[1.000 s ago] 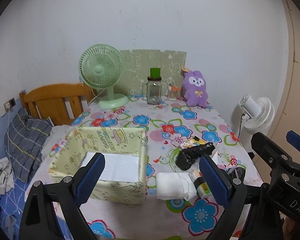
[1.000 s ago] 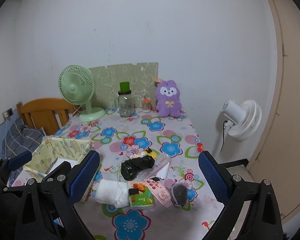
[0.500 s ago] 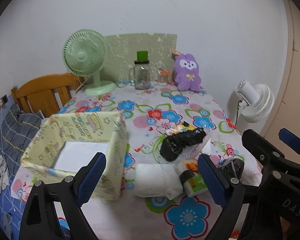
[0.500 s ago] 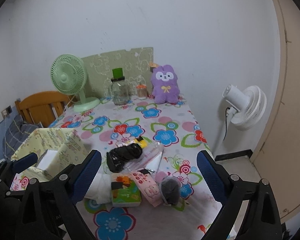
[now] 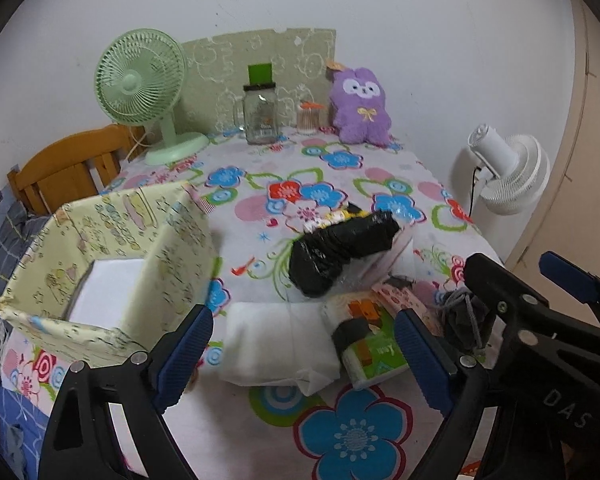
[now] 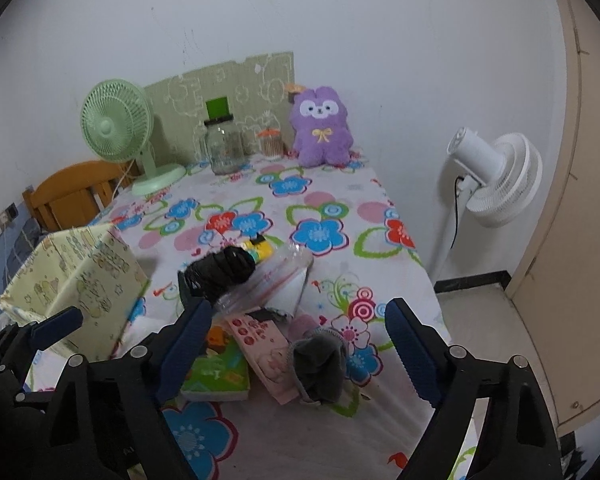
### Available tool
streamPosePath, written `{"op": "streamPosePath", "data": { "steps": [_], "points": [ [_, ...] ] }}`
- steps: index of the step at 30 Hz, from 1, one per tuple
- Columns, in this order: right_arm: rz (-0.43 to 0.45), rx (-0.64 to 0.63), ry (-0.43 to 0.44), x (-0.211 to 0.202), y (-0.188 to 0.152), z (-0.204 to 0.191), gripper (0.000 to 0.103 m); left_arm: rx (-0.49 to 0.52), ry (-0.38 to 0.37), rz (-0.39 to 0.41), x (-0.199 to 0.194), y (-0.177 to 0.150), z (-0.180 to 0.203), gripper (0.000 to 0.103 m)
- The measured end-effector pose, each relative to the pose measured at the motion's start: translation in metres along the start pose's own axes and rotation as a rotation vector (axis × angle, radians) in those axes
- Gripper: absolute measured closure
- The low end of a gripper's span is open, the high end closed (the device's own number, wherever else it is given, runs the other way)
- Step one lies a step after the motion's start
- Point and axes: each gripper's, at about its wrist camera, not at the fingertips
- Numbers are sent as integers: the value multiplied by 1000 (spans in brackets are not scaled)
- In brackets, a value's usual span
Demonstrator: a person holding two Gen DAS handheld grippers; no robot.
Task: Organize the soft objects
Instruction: 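Lower right tool onto the dark grey sock and close it while left tool approaches, then grasp the green tissue pack with the left tool while right tool holds the sock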
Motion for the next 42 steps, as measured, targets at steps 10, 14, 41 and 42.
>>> {"op": "streamPosePath", "data": {
  "steps": [10,14,41,42],
  "points": [
    [-114,31,32,40,-11,12,30,31,24,-64,27,-7,16,12],
    [-148,45,56,52,-13,15,41,45,31,-75,34,-7,22,12],
    [-159,39,37,56,-17,24,70,136,58,-136,61,-10,55,22],
    [-159,37,37,56,-17,23,70,138,60,-139,62,-10,55,24]
  ]
}}
Point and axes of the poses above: each gripper's, at about its wrist camera, not at the fingertips, and x roughly the way its jaws point, z to its right, y to its top, and after that the axes turned 11 degrees about -z, right-handed
